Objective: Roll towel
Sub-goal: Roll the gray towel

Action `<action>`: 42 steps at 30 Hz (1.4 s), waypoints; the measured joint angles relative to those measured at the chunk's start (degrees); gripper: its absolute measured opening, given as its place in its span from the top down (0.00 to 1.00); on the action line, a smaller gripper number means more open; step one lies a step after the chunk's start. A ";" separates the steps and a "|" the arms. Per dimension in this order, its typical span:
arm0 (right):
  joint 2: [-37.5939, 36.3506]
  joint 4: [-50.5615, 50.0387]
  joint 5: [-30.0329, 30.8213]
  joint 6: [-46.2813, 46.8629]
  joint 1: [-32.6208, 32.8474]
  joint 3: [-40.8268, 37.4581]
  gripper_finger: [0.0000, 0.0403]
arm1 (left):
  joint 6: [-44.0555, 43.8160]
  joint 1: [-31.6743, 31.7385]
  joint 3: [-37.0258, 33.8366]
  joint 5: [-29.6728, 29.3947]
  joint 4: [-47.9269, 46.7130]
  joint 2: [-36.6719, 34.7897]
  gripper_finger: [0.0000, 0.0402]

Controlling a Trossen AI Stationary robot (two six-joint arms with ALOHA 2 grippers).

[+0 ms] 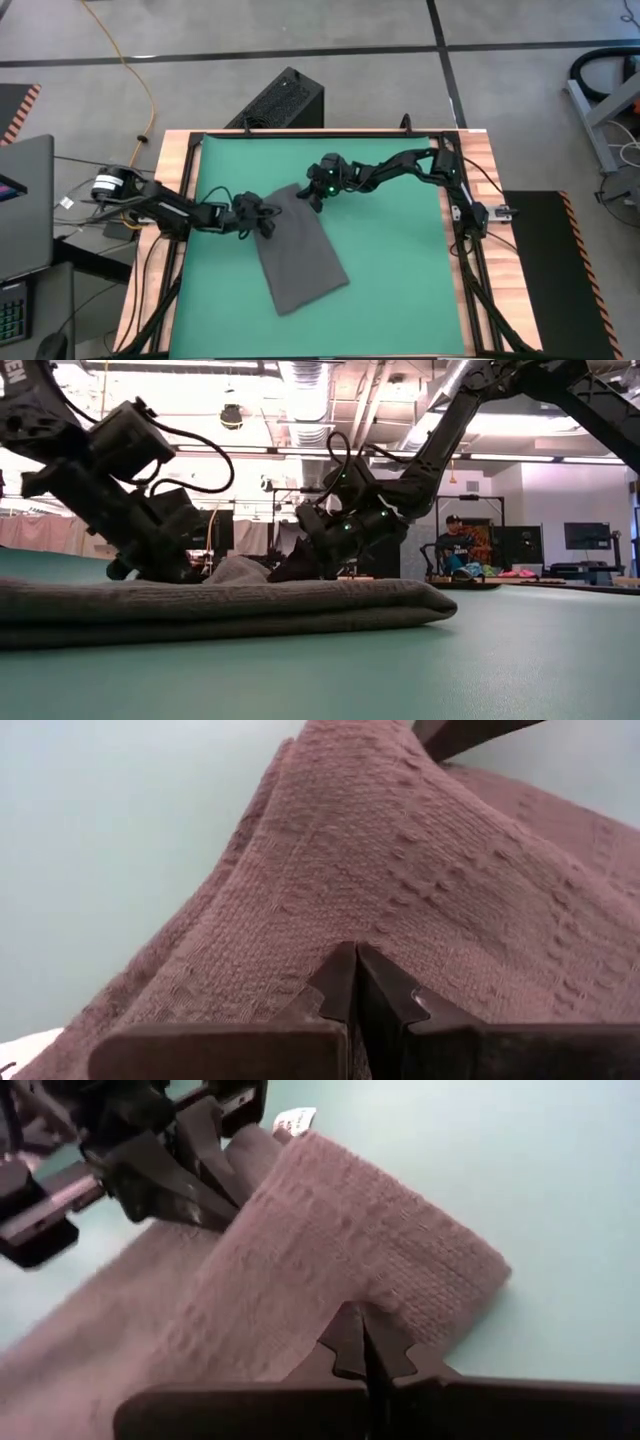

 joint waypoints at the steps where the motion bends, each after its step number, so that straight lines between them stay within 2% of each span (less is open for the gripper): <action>1: -0.46 -0.58 -0.02 0.83 -0.02 -0.05 0.99 | 0.08 0.58 0.42 0.73 -0.73 -0.12 1.00; 6: -2.92 -3.04 -1.64 4.24 -0.72 -0.28 0.99 | 10.28 4.21 2.20 4.63 -1.73 -0.17 1.00; 13: -9.38 -6.31 -1.11 5.60 -0.70 -0.28 0.99 | 15.25 9.66 8.02 12.36 -4.53 0.00 1.00; 16: -15.06 -7.93 -0.78 -0.48 -0.83 -0.14 0.99 | 19.71 10.03 12.51 13.40 -5.49 -0.13 1.00; 20: -21.40 -15.18 4.43 -14.62 -2.05 -0.07 0.99 | 32.08 10.21 18.77 13.19 -8.48 -1.73 1.00; 22: -22.03 -16.88 3.98 -20.16 -2.95 -0.07 0.99 | 37.14 10.70 21.71 13.14 -12.37 -2.48 1.00; 25: -19.93 -17.11 0.06 -22.06 -4.02 -0.09 0.99 | 40.65 11.32 23.95 13.04 -16.99 -2.64 1.00; 29: -15.70 -14.20 -1.66 -21.39 -4.76 -0.27 0.99 | 38.14 11.10 22.75 13.51 -16.60 -2.67 1.00; 33: -13.33 -11.55 -5.37 -18.57 -5.44 -0.04 1.00 | 32.91 9.86 18.33 12.73 -11.85 -2.64 1.00; 36: -11.13 -11.87 -5.01 -18.07 -4.91 -0.26 1.00 | 29.20 9.06 15.42 11.21 -8.29 -2.65 1.00; 42: -10.50 -12.62 -4.26 -12.89 -4.80 -1.45 1.00 | 24.54 7.95 13.07 9.95 -8.58 -2.64 1.00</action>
